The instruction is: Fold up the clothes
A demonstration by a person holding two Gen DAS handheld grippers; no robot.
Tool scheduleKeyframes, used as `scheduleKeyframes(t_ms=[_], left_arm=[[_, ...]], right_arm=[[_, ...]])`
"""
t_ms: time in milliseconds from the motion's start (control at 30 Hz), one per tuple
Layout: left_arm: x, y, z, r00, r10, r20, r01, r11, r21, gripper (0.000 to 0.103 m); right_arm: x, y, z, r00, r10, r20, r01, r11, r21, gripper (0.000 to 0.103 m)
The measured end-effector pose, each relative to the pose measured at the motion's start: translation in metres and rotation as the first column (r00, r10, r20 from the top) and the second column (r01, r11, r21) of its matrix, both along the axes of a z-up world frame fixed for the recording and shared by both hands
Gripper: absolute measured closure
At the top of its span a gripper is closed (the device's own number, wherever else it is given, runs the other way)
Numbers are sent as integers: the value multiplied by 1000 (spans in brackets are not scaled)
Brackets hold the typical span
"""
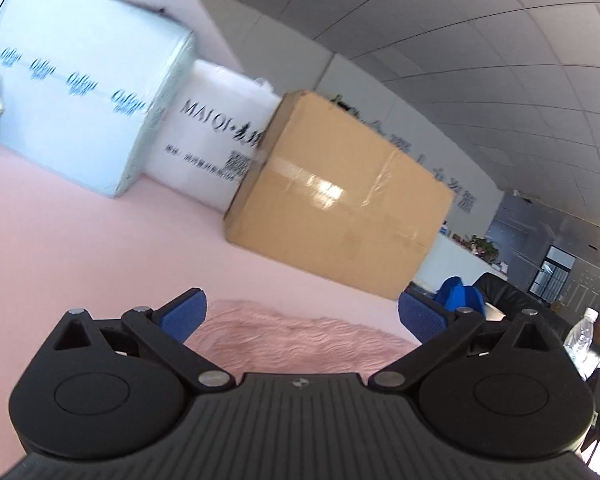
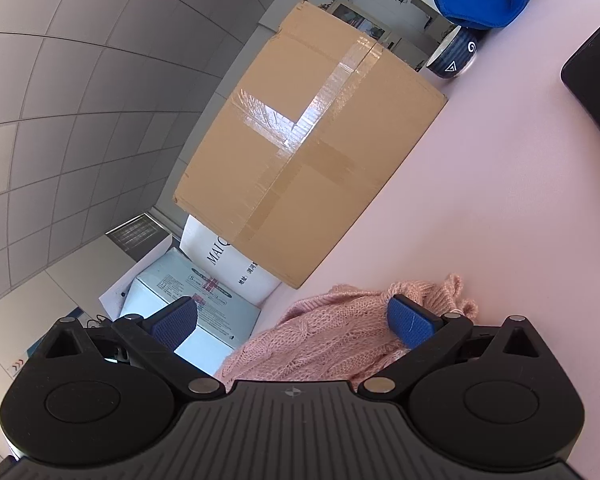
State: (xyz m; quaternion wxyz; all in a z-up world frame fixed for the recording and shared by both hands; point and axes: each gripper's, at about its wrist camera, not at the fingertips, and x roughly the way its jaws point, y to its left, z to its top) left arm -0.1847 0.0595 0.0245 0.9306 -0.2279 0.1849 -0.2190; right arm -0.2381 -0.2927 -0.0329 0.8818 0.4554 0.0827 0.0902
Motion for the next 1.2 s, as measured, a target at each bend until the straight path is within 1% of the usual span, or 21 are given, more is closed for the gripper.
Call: scheduleKeyframes(t_ms=[33,100,133,233,333,433,633,700,1000,1200], left_arm=[[6,5,-4,998,-25,-60,23,999,-31,0],[14,11,-10,988,-73,-133,62,995,-80,0],[17,13,-13,984,-76,-164,61,994,-94,0],[22,14,-18,975,-63,-214,44,995,-93,0],[28,14,-24,957,-119,-264,87,988,-129,0],[27,10,-24,959,-116,-260,93,991,-101,0],[23,-11,-23,967,-109,-232,120,992,33,0],[21,-14,-23,968,-103,-228,120,991,61,0],[26,-11,-26,968,-119,-222,132,990,44,0],[25,-12,-26,969,-118,-217,133,990,56,0]], right_arm=[[0,0,0,1000,0,1,0,1000,1,1],[0,-1,-1,1000,1,2,-1,1000,4,1],[0,-1,-1,1000,1,3,-1,1000,5,1],[-1,-1,-2,1000,3,5,-3,1000,8,1],[-2,-1,-2,1000,3,7,-3,1000,10,1],[-3,-1,-3,1000,3,9,-3,1000,13,1],[-3,-1,-3,1000,2,9,-2,1000,14,1],[-4,-1,-3,1000,2,9,-2,1000,13,1],[-4,-1,-4,1000,3,10,-3,1000,13,1],[-3,-1,-3,1000,3,10,-3,1000,13,1]])
